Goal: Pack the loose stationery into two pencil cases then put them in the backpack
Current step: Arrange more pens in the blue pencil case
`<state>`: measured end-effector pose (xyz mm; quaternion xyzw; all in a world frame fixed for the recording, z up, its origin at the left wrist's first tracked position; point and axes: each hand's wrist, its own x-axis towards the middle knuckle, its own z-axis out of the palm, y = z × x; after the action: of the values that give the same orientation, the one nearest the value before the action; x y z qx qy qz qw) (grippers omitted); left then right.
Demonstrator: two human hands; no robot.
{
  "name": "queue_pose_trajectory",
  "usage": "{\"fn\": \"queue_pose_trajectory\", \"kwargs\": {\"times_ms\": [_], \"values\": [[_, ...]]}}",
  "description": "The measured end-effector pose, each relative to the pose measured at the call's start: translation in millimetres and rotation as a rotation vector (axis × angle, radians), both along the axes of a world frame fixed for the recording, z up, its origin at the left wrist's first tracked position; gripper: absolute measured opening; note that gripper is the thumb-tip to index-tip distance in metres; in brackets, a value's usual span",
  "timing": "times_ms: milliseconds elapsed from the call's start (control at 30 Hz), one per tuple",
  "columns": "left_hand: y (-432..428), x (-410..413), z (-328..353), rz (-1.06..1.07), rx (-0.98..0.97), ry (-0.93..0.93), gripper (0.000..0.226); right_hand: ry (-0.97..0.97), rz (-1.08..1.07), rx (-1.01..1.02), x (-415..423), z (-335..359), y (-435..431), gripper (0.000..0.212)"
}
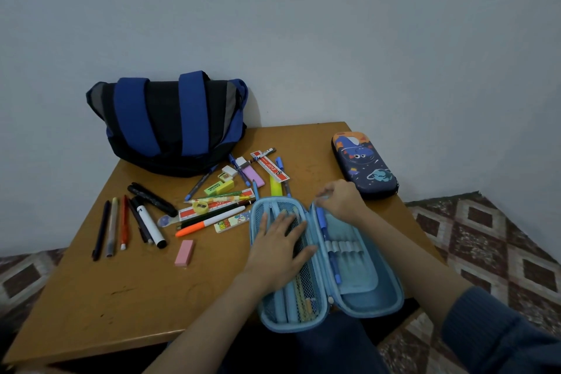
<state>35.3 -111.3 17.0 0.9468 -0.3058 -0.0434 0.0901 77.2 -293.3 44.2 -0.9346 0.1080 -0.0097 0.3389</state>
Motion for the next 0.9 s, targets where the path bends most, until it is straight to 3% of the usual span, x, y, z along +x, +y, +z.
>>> {"fn": "queue_pose_trajectory", "kwargs": {"times_ms": [100,233,433,533,667,900], "values": [[12,14,6,0.076,0.000,-0.065,0.063,-0.042,-0.077,-0.012,14,6,6,0.020],[22,22,-1,0.129,0.016,0.014,0.070,-0.056,-0.113,-0.026,34,10,19,0.017],[21,20,-8,0.130,0.015,-0.006,0.073,0.041,-0.132,-0.010,60,8,38,0.022],[21,18,-9,0.125,-0.008,-0.014,0.094,0.083,-0.133,-0.011,71,4,44,0.035],[20,19,-11,0.133,-0.040,0.001,0.097,0.161,-0.101,-0.040,78,-2,49,0.030],[18,21,-16,0.140,-0.037,0.028,0.102,0.135,-0.144,-0.096,80,-4,44,0.031]]}}
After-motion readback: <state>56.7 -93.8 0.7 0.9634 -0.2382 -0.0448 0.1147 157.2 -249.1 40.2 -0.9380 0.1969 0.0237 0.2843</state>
